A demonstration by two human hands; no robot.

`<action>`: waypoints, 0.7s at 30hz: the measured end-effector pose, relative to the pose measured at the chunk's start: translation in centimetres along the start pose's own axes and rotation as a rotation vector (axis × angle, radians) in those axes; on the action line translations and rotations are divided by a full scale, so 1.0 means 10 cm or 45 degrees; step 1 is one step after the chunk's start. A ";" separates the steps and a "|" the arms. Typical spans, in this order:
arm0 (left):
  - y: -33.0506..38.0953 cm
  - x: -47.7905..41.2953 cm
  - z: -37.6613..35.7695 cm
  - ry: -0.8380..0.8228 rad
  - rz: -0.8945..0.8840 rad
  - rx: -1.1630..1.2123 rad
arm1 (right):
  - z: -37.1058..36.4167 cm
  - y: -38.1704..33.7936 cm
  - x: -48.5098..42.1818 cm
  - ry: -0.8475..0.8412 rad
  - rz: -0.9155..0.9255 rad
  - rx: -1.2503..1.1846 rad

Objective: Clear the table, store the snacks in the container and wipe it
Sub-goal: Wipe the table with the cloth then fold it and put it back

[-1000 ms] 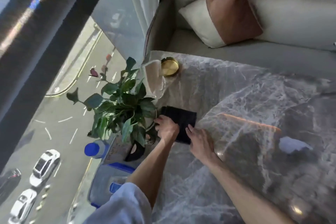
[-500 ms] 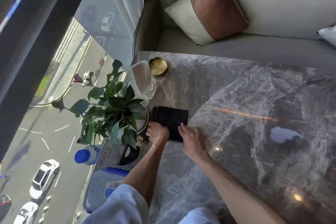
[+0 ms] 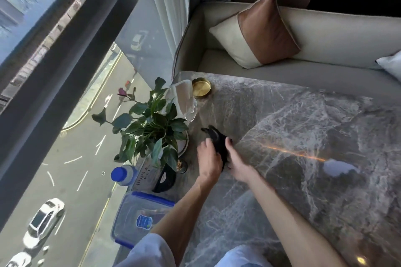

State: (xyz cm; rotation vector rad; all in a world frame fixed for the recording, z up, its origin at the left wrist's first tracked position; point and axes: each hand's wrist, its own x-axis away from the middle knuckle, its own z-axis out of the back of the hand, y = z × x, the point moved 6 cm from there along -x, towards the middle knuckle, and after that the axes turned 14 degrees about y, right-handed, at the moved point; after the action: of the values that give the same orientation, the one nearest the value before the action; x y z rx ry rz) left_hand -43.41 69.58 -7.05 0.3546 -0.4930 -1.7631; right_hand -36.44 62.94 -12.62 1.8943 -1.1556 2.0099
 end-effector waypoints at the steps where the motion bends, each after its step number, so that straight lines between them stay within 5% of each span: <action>1: 0.12 0.09 0.05 0.012 -0.154 -0.036 | -0.01 -0.03 0.09 -0.068 -0.027 -0.162; 6: 0.51 0.75 0.19 -0.091 -0.790 -0.179 | 0.19 -0.02 0.61 -0.027 0.100 -0.631; 12: 0.50 1.26 0.46 -0.045 -0.922 -0.121 | 0.27 0.26 1.17 -0.236 0.096 -0.948; 21: 1.12 2.14 0.47 -0.225 -1.251 0.221 | 1.32 0.80 1.64 0.113 0.221 -1.166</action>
State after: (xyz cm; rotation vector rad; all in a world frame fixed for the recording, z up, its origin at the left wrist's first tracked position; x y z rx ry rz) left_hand -41.46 47.27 3.14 0.6347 -0.6594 -2.7252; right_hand -33.90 43.04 -2.44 1.2439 -1.8235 1.2200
